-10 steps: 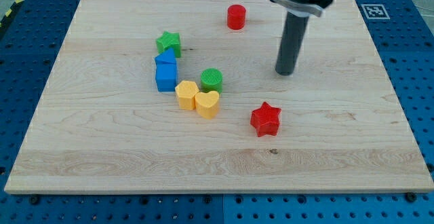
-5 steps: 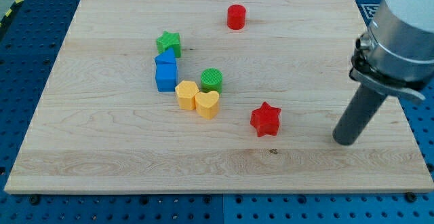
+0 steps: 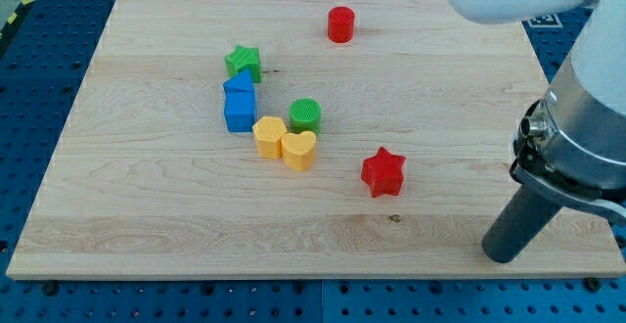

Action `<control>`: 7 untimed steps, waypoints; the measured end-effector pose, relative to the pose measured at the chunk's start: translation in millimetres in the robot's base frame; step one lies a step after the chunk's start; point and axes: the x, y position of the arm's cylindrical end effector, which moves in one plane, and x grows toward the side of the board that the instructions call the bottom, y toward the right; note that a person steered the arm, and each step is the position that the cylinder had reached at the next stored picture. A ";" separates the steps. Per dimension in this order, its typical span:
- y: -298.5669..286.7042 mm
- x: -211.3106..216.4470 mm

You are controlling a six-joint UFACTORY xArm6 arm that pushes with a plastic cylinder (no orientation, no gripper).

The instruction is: Move your arm away from the red circle

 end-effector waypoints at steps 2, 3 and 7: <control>-2.5 9.8; -3.0 10.1; -65.9 -28.6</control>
